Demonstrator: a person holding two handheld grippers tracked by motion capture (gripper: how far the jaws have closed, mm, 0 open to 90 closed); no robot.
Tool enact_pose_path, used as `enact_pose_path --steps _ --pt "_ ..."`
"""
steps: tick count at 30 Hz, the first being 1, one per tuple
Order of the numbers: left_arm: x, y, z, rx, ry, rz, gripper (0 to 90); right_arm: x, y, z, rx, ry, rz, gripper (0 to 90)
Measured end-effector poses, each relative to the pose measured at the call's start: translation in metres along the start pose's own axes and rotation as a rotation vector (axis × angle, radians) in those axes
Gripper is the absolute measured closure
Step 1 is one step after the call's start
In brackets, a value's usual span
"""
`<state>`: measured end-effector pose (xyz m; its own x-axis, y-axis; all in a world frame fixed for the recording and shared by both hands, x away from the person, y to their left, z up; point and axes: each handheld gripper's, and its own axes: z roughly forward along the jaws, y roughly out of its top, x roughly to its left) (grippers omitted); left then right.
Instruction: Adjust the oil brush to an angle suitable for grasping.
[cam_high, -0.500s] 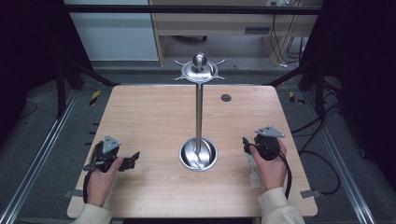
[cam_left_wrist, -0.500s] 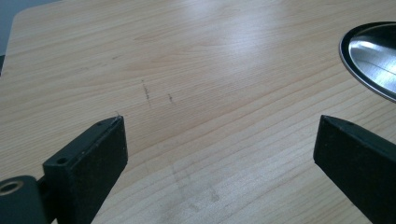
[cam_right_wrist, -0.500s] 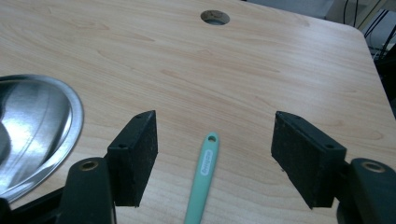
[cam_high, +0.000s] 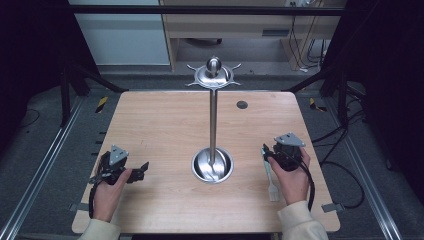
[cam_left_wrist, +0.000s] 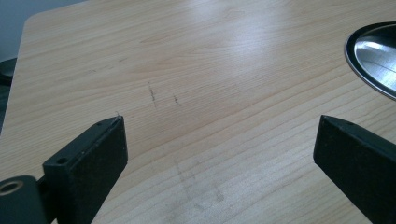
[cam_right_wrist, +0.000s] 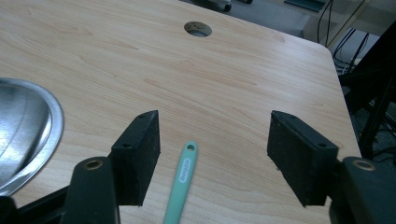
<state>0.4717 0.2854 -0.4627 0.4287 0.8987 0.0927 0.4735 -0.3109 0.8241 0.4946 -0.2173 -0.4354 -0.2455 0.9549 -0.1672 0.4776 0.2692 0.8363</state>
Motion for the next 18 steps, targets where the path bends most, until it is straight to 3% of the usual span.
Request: enact_pose_path --steps 7,14,18 --pt "-0.001 0.001 0.003 -0.002 -0.009 0.004 2.5 0.006 -0.001 0.008 0.010 0.023 -0.014 45.8" --pt "0.001 0.000 0.004 0.012 -0.002 0.009 2.6 0.023 0.008 0.027 0.045 0.084 -0.112 63.3" --pt "-0.001 0.000 0.005 0.014 -0.001 0.013 2.6 0.026 0.007 0.039 0.113 0.126 -0.161 74.2"
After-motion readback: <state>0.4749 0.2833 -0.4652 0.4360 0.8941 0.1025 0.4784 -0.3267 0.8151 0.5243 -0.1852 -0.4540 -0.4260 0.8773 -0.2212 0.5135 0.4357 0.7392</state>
